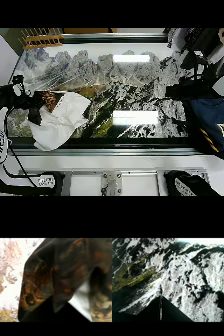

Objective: Fold the clothes and pants, and hang the long-sleeved shirts on hangers.

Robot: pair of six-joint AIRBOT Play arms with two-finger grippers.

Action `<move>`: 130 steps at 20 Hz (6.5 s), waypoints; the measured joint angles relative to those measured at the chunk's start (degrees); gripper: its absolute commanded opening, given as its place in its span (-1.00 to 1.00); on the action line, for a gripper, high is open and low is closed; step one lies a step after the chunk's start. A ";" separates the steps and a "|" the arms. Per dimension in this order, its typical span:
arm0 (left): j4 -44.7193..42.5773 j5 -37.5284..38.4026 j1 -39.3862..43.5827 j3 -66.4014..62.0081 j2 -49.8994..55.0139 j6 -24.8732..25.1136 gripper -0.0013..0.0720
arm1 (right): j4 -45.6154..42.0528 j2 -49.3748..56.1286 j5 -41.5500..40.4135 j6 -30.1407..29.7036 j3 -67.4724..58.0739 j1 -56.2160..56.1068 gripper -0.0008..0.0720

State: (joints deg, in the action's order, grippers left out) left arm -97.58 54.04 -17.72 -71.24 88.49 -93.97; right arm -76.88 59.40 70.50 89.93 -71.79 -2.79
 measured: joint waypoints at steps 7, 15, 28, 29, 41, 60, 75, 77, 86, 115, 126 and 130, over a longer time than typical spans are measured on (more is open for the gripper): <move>10.05 3.10 11.96 -7.17 -6.82 3.23 -0.94 | 0.22 0.00 -0.07 -0.02 0.00 0.00 -0.94; 19.58 1.01 43.15 -10.21 -14.01 5.86 -0.81 | -0.79 0.00 -0.48 -1.14 0.00 0.17 -0.94; 23.23 4.04 33.14 0.02 -6.73 -8.00 0.72 | -1.90 0.00 -0.66 -1.70 0.00 0.17 -0.94; 26.93 4.00 30.34 2.47 -5.70 -7.21 0.72 | -1.75 0.00 -0.66 -1.70 0.00 0.17 -0.94; 50.16 2.49 25.75 3.37 9.25 3.43 0.72 | 2.16 0.00 -0.59 -1.49 0.00 0.13 -0.94; 48.52 6.43 26.25 -7.17 9.57 6.03 -0.94 | 19.56 4.48 -15.39 12.15 34.73 -5.11 0.96; 47.67 6.36 25.00 -7.21 8.11 6.21 -0.94 | 22.73 18.38 -34.21 13.51 28.81 -20.96 -0.95; 47.65 5.81 22.99 -7.39 5.03 6.21 -0.94 | 13.73 15.43 -28.50 13.42 24.76 -18.88 -0.95; 47.65 5.14 15.28 -20.44 -21.49 6.19 -0.94 | -9.99 -10.93 -4.68 8.31 -1.33 -3.61 -0.95; 37.18 -1.86 15.65 21.42 -32.44 -0.50 -0.94 | -3.13 16.22 5.64 5.77 -7.85 12.72 0.74; 37.18 -1.66 15.67 21.59 -28.76 0.63 -0.94 | 18.10 -3.41 -15.47 15.82 47.06 16.85 0.73; 37.18 -1.60 15.69 21.59 -28.70 0.83 -0.94 | 26.23 -2.75 -26.21 18.12 51.17 8.02 0.73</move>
State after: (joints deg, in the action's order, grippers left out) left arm -60.40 52.45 -2.02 -49.65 59.79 -93.14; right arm -50.65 56.64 44.29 108.05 -20.62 5.23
